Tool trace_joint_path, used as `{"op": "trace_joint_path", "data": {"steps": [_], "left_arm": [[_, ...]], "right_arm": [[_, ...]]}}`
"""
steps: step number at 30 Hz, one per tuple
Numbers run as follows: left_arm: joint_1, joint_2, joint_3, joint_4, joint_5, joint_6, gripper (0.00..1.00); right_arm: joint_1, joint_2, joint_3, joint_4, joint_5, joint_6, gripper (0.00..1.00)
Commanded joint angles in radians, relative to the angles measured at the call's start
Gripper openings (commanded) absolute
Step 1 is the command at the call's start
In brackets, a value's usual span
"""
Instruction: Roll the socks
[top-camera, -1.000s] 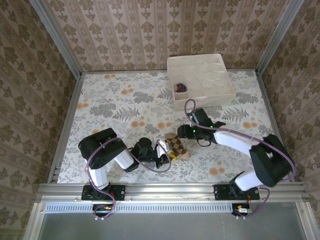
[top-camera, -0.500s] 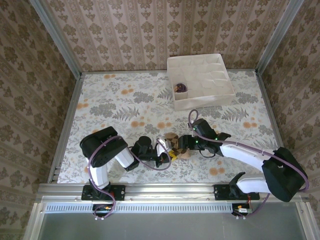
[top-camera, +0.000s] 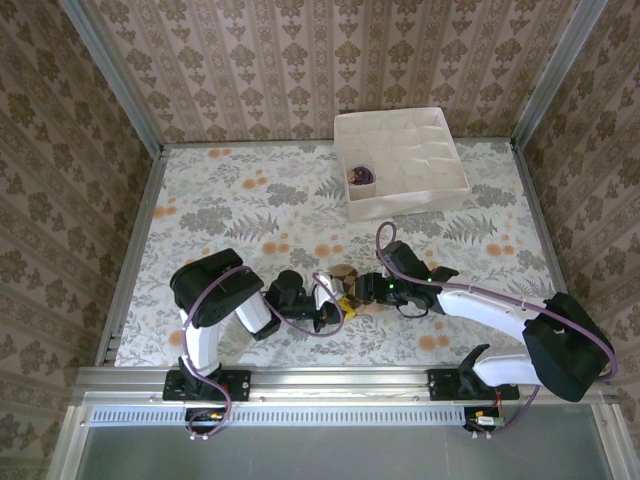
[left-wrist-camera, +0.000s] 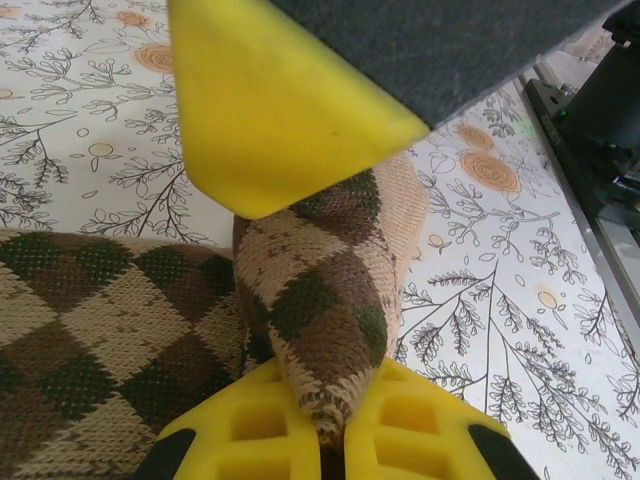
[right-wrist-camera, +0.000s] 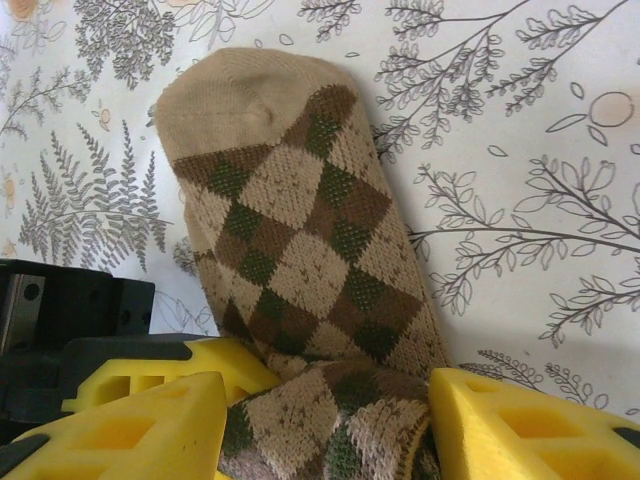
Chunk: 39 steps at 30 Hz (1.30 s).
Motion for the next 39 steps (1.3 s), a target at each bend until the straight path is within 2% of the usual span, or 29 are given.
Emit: {"op": "trace_joint_path", "data": {"steps": [1,4,9,23,28,31,35,39], "left_arm": [[0.013,0.086,-0.043,-0.095,-0.048,-0.056,0.00],[0.022,0.109,-0.046,-0.020,-0.052,-0.094,0.00],[0.026,0.110,-0.015,-0.077,-0.040,-0.101,0.00],[0.028,0.125,-0.052,-0.067,-0.057,-0.180,0.00],[0.027,0.114,-0.050,-0.086,-0.078,-0.193,0.00],[0.022,0.099,-0.049,-0.109,-0.100,-0.195,0.00],[0.003,0.052,-0.033,-0.181,-0.141,-0.176,0.02],[-0.034,-0.057,0.012,-0.382,-0.206,-0.099,0.24]], "right_arm": [[0.008,-0.008,-0.012,-0.052,0.030,0.031,0.56],[0.016,-0.014,-0.033,-0.028,0.034,0.049,0.56],[0.028,0.000,-0.030,-0.006,0.033,0.041,0.55],[0.043,0.023,-0.038,0.030,0.030,0.049,0.51],[0.048,0.027,-0.042,0.012,0.032,0.056,0.47],[0.050,0.030,-0.040,-0.008,0.036,0.060,0.40],[0.049,0.042,-0.037,-0.055,0.068,0.072,0.16],[0.051,0.062,-0.032,-0.090,0.093,0.075,0.03]]}}
